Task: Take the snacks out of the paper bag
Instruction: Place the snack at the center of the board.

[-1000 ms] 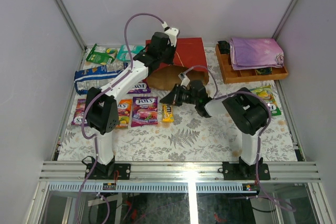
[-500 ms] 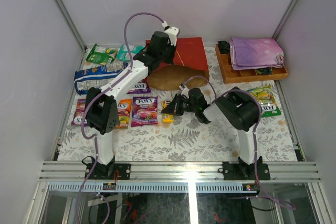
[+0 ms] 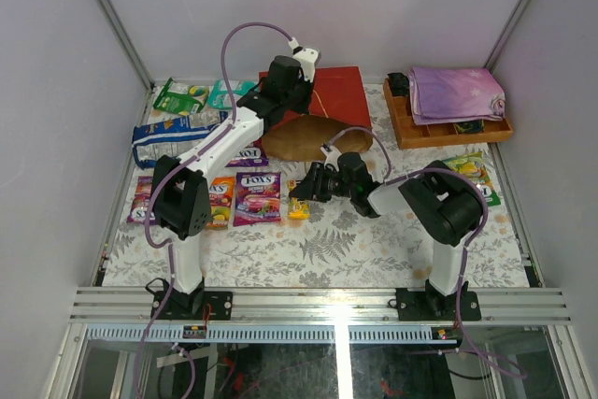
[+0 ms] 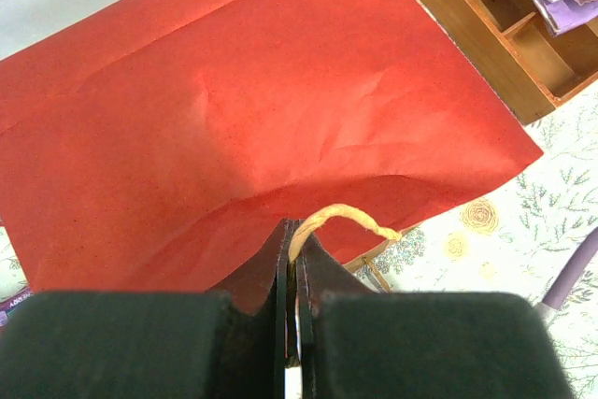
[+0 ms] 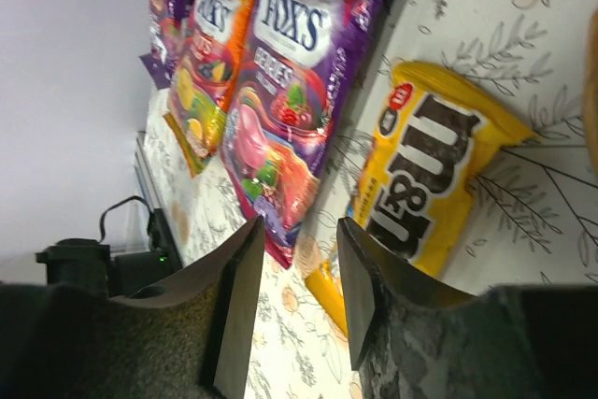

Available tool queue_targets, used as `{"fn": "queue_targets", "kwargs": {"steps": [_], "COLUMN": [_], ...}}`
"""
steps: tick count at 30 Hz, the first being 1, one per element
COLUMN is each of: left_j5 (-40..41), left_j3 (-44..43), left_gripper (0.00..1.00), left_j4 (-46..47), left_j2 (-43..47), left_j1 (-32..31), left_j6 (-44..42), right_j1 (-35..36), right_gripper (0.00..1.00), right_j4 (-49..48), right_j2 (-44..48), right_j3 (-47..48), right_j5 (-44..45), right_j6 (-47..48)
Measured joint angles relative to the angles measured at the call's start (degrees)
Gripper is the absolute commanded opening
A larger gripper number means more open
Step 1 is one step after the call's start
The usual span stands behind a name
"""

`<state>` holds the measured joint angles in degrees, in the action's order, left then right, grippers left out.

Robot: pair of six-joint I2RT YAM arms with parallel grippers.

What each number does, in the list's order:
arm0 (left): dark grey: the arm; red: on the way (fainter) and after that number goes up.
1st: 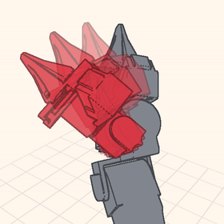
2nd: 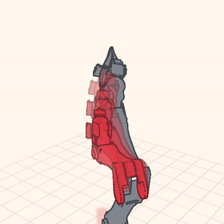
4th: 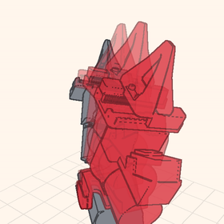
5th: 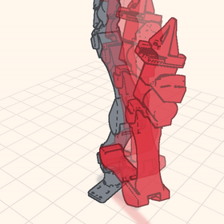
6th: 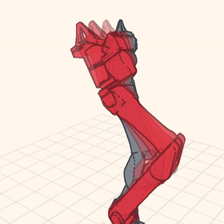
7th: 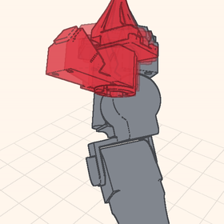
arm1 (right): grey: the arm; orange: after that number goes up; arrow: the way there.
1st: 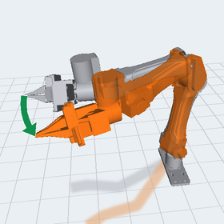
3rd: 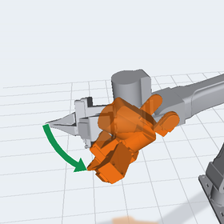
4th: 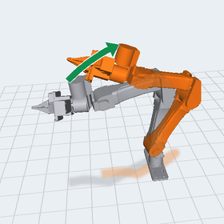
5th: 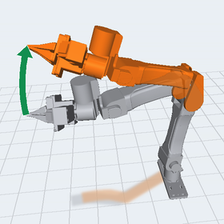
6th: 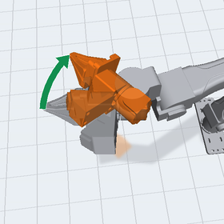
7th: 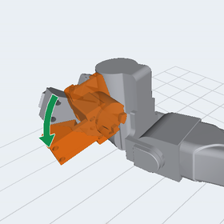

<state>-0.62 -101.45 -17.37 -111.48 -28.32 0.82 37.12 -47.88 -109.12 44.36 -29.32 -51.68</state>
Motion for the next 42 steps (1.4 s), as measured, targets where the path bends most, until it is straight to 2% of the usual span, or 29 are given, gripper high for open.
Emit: {"fn": "queue_targets", "kwargs": {"steps": [5,16,26,31,34,36,42], "left_j5": [-0.4,-0.4,-0.4,-0.4,-0.4,-0.4,-0.3], "left_j3": [0.0,0.0,0.0,-0.1,-0.7,-1.4,-6.2], "left_gripper": [0.0,0.0,0.0,0.0,0.0,0.0,0.0], "left_j4": [0.0,0.0,0.0,-0.2,-0.5,-0.7,-2.0], "left_j2": [0.0,0.0,0.0,0.0,0.0,0.0,0.0], "left_j1": [0.0,0.0,0.0,0.0,0.0,0.0,0.0], "left_j6": [0.0,0.0,0.0,0.0,0.0,0.0,0.0], "right_j1": [0.0,0.0,0.0,0.0,0.0,0.0,-1.5], "right_gripper": [0.47,0.47,0.49,0.62,0.89,0.97,0.99], "right_j4": [1.9,-9.3,-12.7,-6.5,0.2,4.5,10.4], "right_j2": [-0.4,-8.2,-10.1,-5.6,1.6,7.8,25.2], "right_j3": [-0.4,0.7,1.1,0.9,0.8,0.8,-1.6], "right_j5": [0.3,-2.5,-3.3,-2.8,-1.9,-0.5,6.6], "right_j6": [2.0,-1.7,-4.4,-2.6,0.8,4.0,11.2]}}
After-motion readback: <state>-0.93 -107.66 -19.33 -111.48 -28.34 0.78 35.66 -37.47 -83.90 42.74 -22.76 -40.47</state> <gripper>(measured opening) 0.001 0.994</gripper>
